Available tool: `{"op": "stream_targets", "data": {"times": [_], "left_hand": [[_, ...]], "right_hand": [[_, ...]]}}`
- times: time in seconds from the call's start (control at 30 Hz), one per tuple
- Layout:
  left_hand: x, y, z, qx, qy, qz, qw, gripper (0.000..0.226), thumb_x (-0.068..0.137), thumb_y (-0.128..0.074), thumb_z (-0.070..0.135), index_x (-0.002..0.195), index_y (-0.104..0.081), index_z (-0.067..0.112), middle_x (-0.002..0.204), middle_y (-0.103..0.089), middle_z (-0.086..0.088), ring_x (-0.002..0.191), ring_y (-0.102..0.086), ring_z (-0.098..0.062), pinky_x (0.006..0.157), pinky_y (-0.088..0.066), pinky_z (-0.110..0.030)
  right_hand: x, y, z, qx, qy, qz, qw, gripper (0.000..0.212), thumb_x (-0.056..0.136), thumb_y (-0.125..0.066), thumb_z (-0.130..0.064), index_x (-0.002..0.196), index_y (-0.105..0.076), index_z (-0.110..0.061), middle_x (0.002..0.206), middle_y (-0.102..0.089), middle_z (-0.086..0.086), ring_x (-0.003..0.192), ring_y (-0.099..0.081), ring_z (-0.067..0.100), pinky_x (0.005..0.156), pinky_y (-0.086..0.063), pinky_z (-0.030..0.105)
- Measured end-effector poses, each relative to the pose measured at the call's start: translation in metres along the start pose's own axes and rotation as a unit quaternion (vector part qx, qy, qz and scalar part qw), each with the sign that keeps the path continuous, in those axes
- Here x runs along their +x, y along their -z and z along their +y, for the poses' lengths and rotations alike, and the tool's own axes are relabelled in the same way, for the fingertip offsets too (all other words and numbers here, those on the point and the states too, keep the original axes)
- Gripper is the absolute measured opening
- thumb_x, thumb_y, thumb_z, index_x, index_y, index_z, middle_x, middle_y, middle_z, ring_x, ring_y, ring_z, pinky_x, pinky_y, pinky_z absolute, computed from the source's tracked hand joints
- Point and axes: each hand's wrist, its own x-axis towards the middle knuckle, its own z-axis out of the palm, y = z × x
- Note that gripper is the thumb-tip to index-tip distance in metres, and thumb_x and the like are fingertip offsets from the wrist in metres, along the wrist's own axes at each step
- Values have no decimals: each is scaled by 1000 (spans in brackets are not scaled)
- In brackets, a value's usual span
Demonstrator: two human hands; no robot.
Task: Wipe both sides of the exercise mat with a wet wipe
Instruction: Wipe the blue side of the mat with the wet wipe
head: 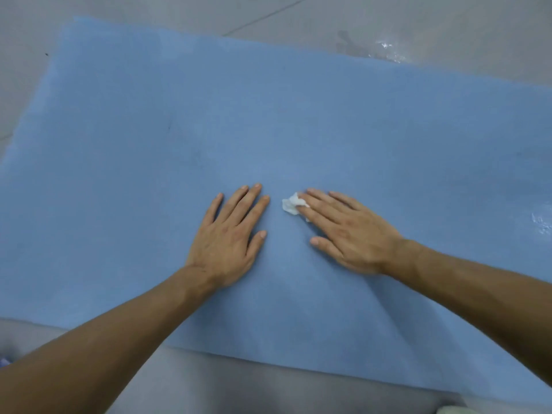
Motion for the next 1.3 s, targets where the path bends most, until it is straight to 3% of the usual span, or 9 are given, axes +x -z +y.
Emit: {"op": "stream_targets", "data": {"times": [0.13, 0.27, 0.33, 0.5, 0.7, 0.83, 0.97, 1.17, 1.3], "left_hand": [[24, 6, -13, 6, -9, -22, 1000, 62, 104, -29, 52, 162, -29, 31, 172, -16, 6, 159, -13, -17, 127, -12, -51], [63, 13, -22, -1, 28, -33, 999, 66, 102, -18, 57, 163, -23, 33, 173, -10, 9, 159, -6, -16, 128, -4, -46], [82, 16, -27, 6, 26, -37, 999, 68, 100, -16, 59, 163, -22, 35, 173, -10, 9, 159, -6, -16, 128, -3, -47], [128, 24, -32, 7, 43, -46, 998, 62, 105, -18, 56, 164, -18, 35, 173, -7, 9, 160, -2, -16, 128, -2, -49], [181, 30, -27, 4, 36, -57, 998, 59, 108, -22, 49, 165, -14, 34, 174, -1, 8, 159, 3, -16, 128, 0, -49], [209, 30, -34, -13, 79, -53, 995, 59, 109, -23, 49, 165, -13, 35, 174, -1, 9, 159, 3, -18, 128, -1, -51], [208, 20, -39, 9, 71, -25, 997, 62, 106, -22, 53, 165, -11, 37, 174, 0, 10, 159, 2, -17, 127, 0, -52], [209, 19, -40, 29, 68, -26, 997, 62, 105, -14, 53, 165, -4, 38, 174, 6, 9, 159, 7, -17, 127, 2, -52], [209, 17, -41, 38, 65, -27, 997, 67, 100, -7, 57, 164, -3, 39, 174, 7, 7, 159, 7, -17, 127, 1, -52]], "right_hand": [[32, 13, 40, 2, -122, -1, 993, 76, 103, -12, -58, 165, -20, -16, 172, -20, 1, 160, -13, 17, 128, -9, 37], [48, 20, 70, 40, -233, 21, 971, 81, 100, -10, -60, 165, -17, -14, 173, -16, 2, 159, -13, 20, 128, -13, 40], [50, 20, 70, 55, -222, 25, 973, 82, 99, -11, -61, 166, -15, -12, 173, -14, 4, 159, -13, 21, 128, -14, 40], [34, 7, 15, 50, -41, 48, 997, 75, 107, -27, -55, 163, -26, -6, 171, -17, 13, 160, -11, 23, 129, -9, 36], [0, 2, -28, 19, 96, -7, 995, 71, 110, -25, -56, 164, -25, -9, 173, -11, 5, 161, 0, 17, 129, -9, 39], [22, 2, 18, 26, -10, 23, 999, 69, 109, -27, -54, 164, -25, -12, 172, -17, 3, 160, -10, 15, 127, -14, 37], [58, 13, 72, 10, -114, 33, 993, 72, 108, -16, -56, 163, -27, -13, 171, -23, 1, 159, -15, 16, 126, -12, 37], [103, 29, 132, 21, -184, 14, 983, 82, 99, -2, -62, 166, -14, -17, 174, -10, -2, 160, -6, 15, 129, -10, 38], [112, 32, 143, 46, -179, 15, 983, 81, 100, -4, -63, 166, -11, -17, 174, -6, -1, 160, -4, 15, 129, -11, 38]]}}
